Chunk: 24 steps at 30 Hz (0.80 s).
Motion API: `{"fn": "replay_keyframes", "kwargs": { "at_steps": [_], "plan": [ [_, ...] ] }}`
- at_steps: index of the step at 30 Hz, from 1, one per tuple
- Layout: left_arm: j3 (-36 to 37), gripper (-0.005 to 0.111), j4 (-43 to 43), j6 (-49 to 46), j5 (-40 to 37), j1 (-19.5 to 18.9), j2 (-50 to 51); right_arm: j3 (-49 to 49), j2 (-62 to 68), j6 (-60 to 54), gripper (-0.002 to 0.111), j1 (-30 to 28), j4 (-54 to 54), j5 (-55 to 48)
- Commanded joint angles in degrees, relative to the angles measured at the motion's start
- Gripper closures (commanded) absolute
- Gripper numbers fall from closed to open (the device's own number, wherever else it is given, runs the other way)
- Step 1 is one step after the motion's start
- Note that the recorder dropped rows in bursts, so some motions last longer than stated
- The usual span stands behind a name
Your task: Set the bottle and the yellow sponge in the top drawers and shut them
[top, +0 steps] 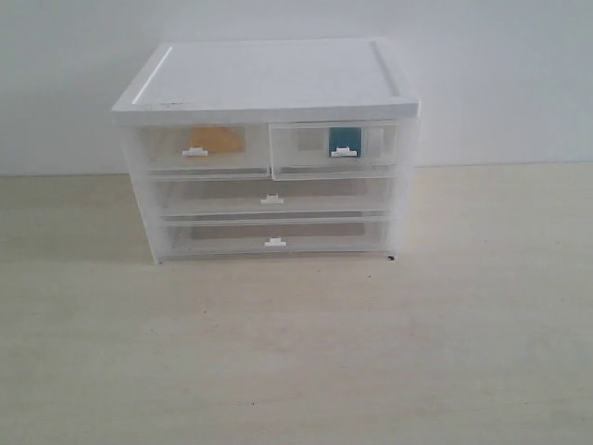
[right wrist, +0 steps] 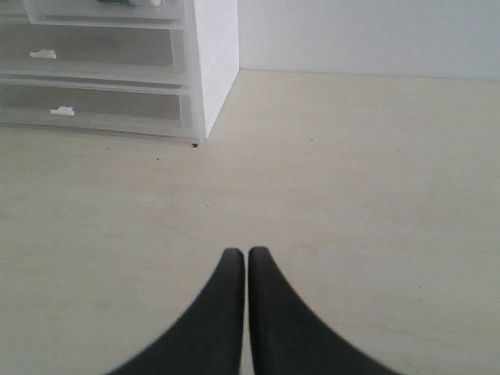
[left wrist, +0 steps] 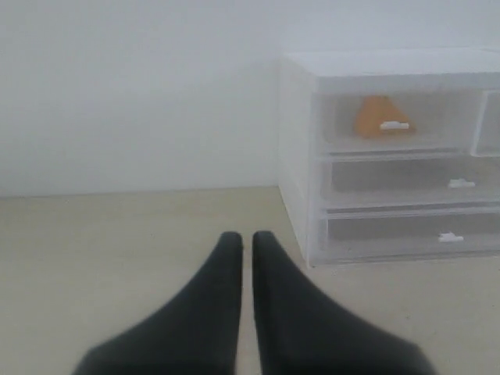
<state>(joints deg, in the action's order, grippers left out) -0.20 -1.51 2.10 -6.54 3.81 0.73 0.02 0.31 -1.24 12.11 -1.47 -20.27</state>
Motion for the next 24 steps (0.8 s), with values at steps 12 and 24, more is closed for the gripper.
{"fn": "replay_keyframes", "kwargs": {
  "at_steps": [12, 24],
  "plan": [
    [0.20, 0.103, 0.53, 0.55, -10.18, -2.69, -0.73, -0.02, -0.31, -0.04, 0.108, -0.13, 0.44, 0.37],
    [0.20, 0.103, 0.67, -1.68, -10.67, -2.69, -0.73, -0.02, -0.31, 0.00, 0.108, -0.13, 0.31, 0.65]
  ]
}}
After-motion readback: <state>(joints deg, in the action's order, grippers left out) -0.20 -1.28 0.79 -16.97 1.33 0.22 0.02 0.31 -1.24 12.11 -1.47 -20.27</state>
